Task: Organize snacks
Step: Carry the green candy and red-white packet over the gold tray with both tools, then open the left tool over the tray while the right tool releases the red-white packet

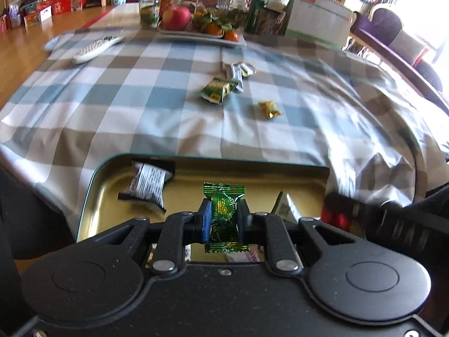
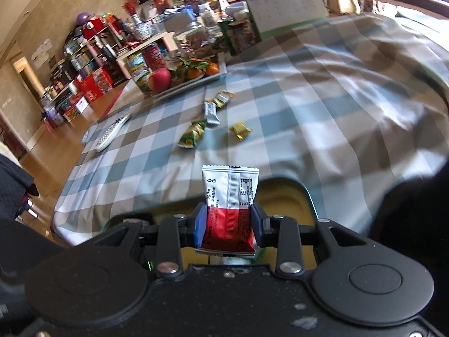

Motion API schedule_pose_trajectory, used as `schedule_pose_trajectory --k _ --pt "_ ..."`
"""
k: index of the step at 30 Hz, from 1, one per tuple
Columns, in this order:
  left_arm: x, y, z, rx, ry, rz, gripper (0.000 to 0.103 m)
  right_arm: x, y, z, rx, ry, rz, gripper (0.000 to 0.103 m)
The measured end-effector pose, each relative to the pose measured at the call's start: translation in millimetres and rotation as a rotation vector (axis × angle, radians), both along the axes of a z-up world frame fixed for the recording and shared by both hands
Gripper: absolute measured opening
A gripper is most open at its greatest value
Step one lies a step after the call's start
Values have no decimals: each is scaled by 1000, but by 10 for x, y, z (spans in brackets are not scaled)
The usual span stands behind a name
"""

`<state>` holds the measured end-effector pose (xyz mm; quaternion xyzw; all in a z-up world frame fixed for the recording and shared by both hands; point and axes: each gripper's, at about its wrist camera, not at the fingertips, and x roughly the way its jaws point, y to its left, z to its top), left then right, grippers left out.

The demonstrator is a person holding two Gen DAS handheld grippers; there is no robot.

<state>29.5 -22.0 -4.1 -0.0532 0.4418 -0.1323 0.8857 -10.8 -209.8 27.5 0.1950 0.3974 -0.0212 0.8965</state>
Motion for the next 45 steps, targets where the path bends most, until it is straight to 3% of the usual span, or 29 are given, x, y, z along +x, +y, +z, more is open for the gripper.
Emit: schedule_pose_trajectory --k 6,10,20,29,33,45 --pt "-17 48 -45 28 3 43 24 -203 73 -159 -25 83 -13 35" --pt "-28 55 -61 38 9 53 24 -275 62 -232 12 134 -26 35" --pt "-48 67 -59 21 5 49 25 -280 182 -229 -39 122 5 35" --pt "-30 69 -73 27 5 74 25 -237 146 -279 -19 148 -1 36" --pt "-26 78 -77 24 10 76 33 -223 137 -296 -9 157 -3 36" --pt "11 134 -124 31 35 113 40 -226 177 -292 -21 154 8 37"
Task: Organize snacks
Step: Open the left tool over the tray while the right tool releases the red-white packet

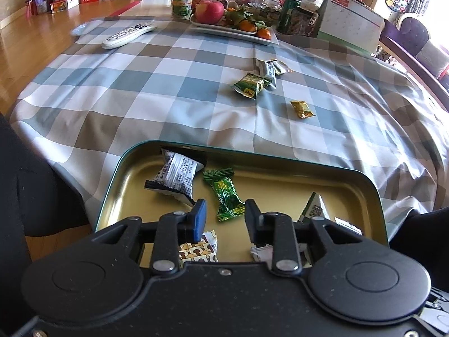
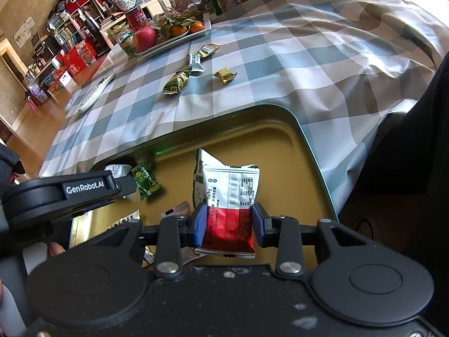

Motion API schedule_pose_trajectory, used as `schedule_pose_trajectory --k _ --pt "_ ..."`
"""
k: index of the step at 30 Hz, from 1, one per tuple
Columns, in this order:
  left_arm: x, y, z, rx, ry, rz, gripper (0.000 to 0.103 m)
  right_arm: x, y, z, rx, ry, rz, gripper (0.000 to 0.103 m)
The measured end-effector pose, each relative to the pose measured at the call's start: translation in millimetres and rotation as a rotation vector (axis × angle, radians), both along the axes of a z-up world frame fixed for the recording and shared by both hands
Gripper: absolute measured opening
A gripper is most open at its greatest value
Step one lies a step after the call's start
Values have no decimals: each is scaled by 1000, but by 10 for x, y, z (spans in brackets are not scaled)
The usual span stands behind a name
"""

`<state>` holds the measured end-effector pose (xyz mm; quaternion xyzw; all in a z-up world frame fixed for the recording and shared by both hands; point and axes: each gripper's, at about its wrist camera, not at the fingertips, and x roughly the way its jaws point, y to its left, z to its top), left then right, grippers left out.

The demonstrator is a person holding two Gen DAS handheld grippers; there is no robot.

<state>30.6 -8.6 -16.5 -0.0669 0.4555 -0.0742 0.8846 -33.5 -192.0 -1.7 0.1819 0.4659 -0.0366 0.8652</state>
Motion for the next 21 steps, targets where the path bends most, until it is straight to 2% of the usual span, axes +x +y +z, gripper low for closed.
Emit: schedule_pose_trajectory --k 12,15,21 --pt "-28 -33 32 26 -31 -9 41 -16 69 33 -35 -16 31 40" --pt "-40 -28 58 28 -52 -5 48 -15 73 35 -39 -15 33 41" --pt "-66 -13 91 41 -87 23 49 -19 90 40 -51 -18 40 41"
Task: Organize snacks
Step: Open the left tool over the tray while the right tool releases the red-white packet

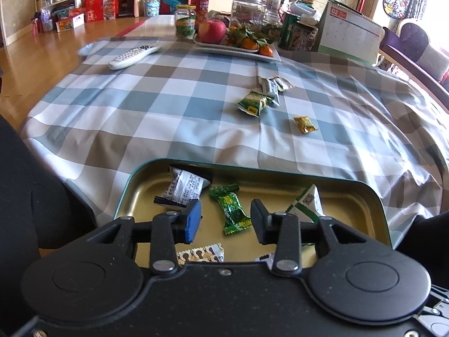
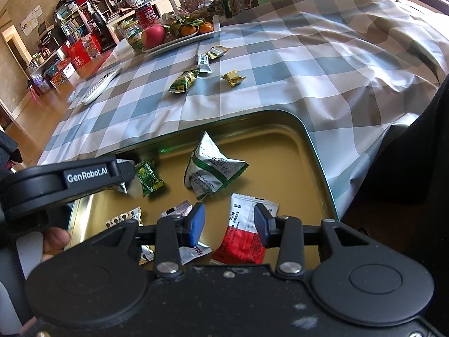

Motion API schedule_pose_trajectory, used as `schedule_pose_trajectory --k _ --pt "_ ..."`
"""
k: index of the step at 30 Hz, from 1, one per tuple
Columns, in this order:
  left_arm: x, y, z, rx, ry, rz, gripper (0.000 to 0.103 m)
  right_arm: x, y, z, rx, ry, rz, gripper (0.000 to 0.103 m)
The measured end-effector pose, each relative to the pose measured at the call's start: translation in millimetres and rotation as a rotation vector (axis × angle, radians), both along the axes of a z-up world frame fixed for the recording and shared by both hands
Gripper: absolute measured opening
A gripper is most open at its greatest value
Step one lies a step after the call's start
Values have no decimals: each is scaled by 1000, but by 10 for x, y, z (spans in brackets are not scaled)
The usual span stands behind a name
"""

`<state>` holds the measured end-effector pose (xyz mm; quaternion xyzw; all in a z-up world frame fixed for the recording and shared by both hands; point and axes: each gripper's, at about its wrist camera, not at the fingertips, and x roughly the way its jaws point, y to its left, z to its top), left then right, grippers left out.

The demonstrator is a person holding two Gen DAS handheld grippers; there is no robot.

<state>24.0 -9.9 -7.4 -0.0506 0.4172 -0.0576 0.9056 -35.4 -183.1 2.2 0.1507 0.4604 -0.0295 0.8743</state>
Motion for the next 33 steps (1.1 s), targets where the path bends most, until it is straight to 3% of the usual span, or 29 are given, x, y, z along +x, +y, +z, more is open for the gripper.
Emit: schedule_pose_trajectory --k 10,21,33 --pt "-21 5 4 -2 -20 17 49 21 -13 -19 2 15 -15 45" --pt "-117 -1 51 32 -128 69 64 1 -6 -8 -2 -5 -12 45" --pt "-132 26 75 4 -153 81 71 -5 -29 5 -5 -19 -50 56"
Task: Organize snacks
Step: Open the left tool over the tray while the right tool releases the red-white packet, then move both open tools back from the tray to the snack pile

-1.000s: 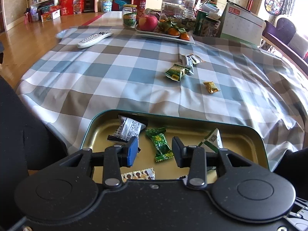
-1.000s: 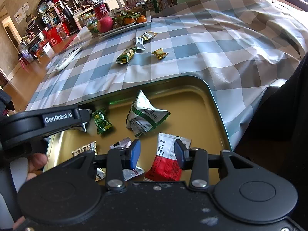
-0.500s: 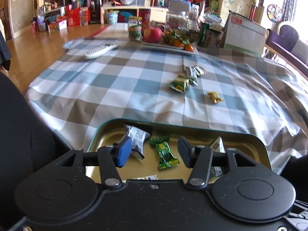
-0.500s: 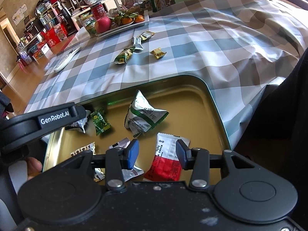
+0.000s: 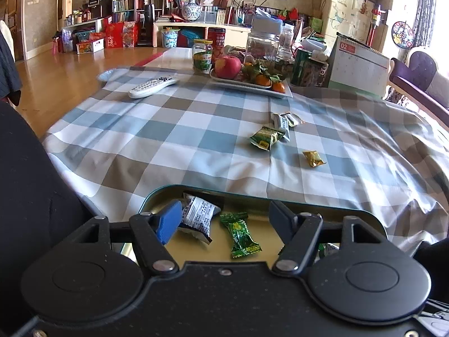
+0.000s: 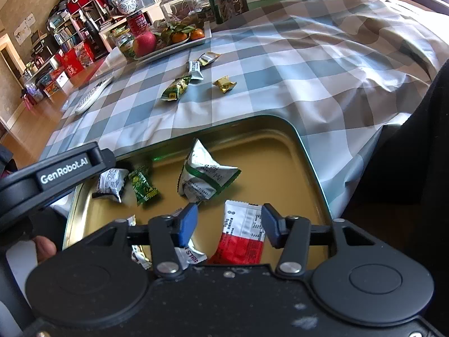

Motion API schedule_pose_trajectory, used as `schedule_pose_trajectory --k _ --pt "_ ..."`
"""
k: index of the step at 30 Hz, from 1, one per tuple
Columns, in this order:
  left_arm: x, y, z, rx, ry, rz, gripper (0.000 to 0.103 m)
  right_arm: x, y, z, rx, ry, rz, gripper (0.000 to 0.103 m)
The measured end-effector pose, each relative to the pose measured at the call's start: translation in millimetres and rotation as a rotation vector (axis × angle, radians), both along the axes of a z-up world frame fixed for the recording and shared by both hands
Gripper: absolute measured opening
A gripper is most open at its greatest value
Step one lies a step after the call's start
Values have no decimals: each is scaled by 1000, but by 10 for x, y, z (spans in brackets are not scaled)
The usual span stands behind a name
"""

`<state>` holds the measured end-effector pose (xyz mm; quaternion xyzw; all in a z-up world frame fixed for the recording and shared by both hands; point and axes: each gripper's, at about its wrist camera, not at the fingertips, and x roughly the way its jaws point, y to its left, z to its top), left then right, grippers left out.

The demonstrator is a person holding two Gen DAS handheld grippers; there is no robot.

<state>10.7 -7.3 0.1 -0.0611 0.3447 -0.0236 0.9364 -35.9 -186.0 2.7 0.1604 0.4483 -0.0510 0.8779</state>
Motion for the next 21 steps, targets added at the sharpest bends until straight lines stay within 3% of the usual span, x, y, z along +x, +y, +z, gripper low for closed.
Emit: schedule_pose_trajectory --k 10,21 --pt "-14 6 0 -6 5 14 72 -16 7 16 -30 -31 -28 61" --pt "2 8 -7 -17 37 -8 72 20 -25 -27 4 14 -29 64"
